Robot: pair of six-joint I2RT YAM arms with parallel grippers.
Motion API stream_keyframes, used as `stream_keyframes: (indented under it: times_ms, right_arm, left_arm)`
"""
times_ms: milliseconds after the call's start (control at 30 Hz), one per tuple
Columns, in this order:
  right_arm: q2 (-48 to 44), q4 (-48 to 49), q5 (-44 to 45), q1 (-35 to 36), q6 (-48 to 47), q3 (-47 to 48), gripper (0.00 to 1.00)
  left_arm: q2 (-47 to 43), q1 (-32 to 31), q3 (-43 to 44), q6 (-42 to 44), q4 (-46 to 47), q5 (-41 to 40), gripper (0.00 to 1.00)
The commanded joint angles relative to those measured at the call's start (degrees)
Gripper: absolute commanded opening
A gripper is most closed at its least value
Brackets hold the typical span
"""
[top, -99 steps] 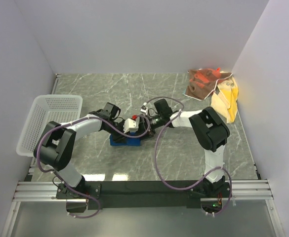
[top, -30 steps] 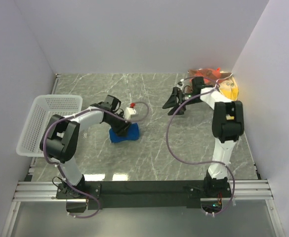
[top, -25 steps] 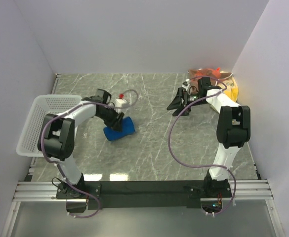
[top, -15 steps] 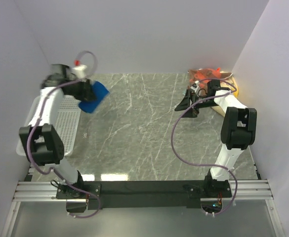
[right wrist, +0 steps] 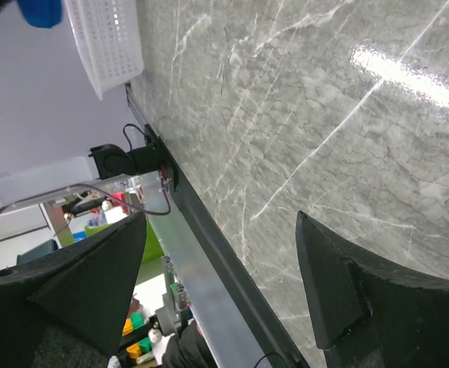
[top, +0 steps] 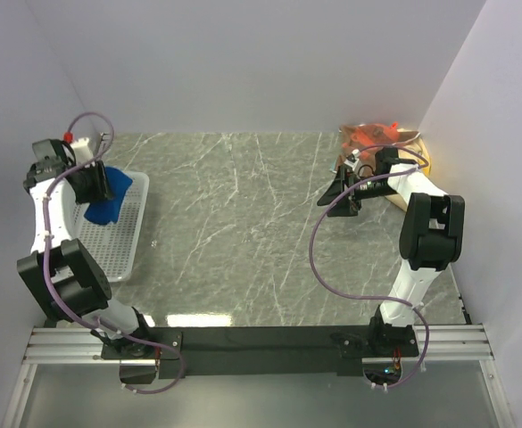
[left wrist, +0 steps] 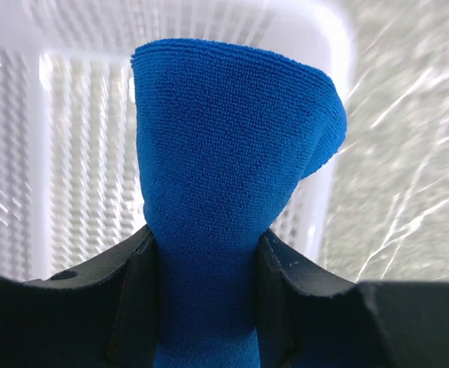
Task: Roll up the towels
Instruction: Place the rolled towel into the container
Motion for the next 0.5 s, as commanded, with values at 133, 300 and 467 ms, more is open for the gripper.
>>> stream_keyframes:
  times_ms: [133,300,467]
  right_arm:
    - [-1.41,-1.66,-2.01,-0.15,-1.82,0.27,0.84]
    - [-0.98,-2.45,-1.92,-0.06,-2.26,0.62,0.84]
    - [-0.45,-2.27,-2.1,-0.15,-2.17,0.54,0.84]
  left_arm:
    - [-0.67,-0.1,-7.42,-7.03,8.59,-4.88,0.0]
    - [3.37,-0.1,-7.96,-8.53,11.68,-8.03,0.0]
    - [7.49,-0.19,-8.4,-11.25,13.88,-7.52,0.0]
